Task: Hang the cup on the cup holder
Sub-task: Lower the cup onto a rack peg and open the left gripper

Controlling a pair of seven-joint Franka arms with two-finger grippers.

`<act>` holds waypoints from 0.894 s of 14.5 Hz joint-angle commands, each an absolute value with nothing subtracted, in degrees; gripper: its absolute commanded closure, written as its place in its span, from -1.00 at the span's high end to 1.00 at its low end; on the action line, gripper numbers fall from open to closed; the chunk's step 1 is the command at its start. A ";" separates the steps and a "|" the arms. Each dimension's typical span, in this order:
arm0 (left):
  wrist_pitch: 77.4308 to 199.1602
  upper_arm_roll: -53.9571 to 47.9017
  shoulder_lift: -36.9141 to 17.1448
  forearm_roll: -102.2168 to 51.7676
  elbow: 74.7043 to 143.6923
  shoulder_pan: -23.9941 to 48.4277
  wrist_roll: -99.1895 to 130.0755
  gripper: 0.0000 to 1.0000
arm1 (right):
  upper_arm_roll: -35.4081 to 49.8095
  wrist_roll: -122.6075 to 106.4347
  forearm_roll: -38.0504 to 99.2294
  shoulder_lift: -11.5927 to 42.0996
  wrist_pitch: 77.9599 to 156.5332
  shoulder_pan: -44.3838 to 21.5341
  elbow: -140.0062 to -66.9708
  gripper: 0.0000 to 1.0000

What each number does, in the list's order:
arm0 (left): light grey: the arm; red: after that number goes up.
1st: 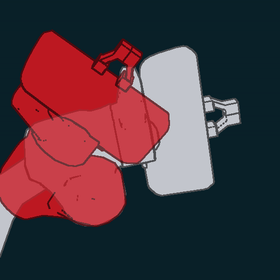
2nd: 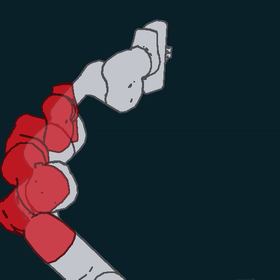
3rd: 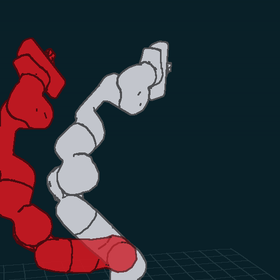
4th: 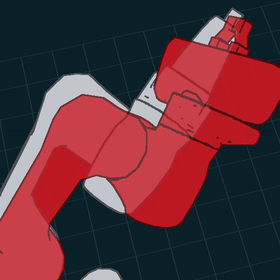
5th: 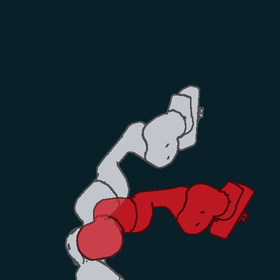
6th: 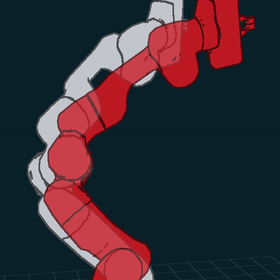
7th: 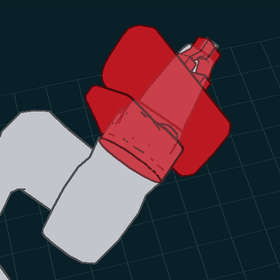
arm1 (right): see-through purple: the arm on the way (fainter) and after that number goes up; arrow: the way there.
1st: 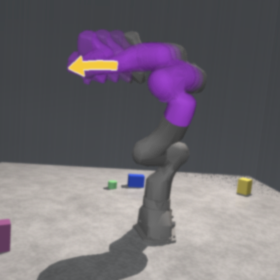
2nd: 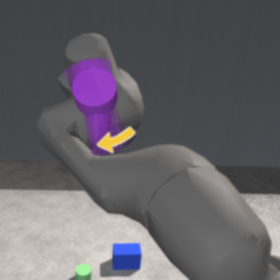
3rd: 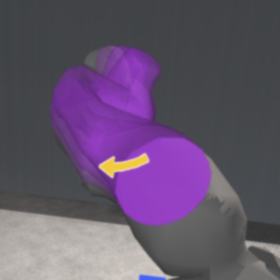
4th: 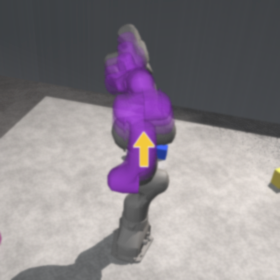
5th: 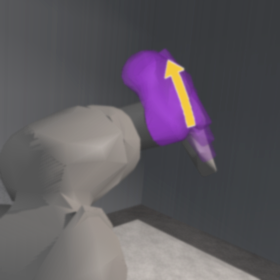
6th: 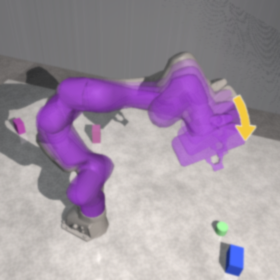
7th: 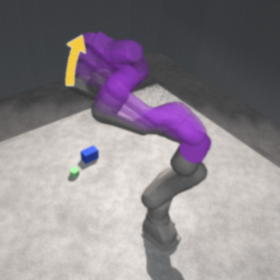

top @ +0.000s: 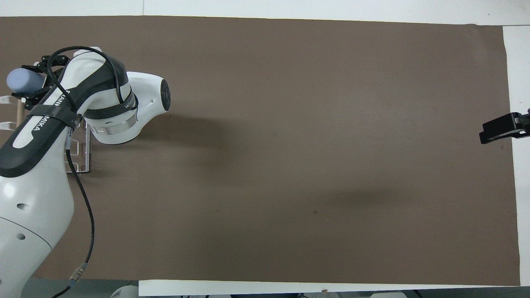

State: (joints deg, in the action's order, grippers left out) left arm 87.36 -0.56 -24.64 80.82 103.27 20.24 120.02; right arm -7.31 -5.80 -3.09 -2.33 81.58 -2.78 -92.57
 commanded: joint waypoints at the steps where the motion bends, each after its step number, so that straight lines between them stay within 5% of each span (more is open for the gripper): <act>1: 90.79 -0.88 -25.13 77.87 102.31 18.72 120.06 1.00 | -10.28 -6.33 -3.69 -0.97 80.07 -5.36 -90.70 1.00; 7: 87.19 -0.96 -22.77 72.96 94.95 19.25 112.62 1.00 | -10.02 -5.89 -3.69 -1.58 80.07 -5.27 -90.79 1.00; 13: 92.53 -0.35 -10.03 52.60 93.96 15.21 80.56 1.00 | -10.46 -5.80 -3.69 -1.58 80.51 -5.10 -90.88 1.00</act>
State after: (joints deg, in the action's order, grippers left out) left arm 89.27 -0.49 -13.99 58.90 92.40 17.15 89.96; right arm -10.21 -5.79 -3.09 -1.66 81.09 -5.00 -91.52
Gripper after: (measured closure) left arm 0.000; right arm 0.000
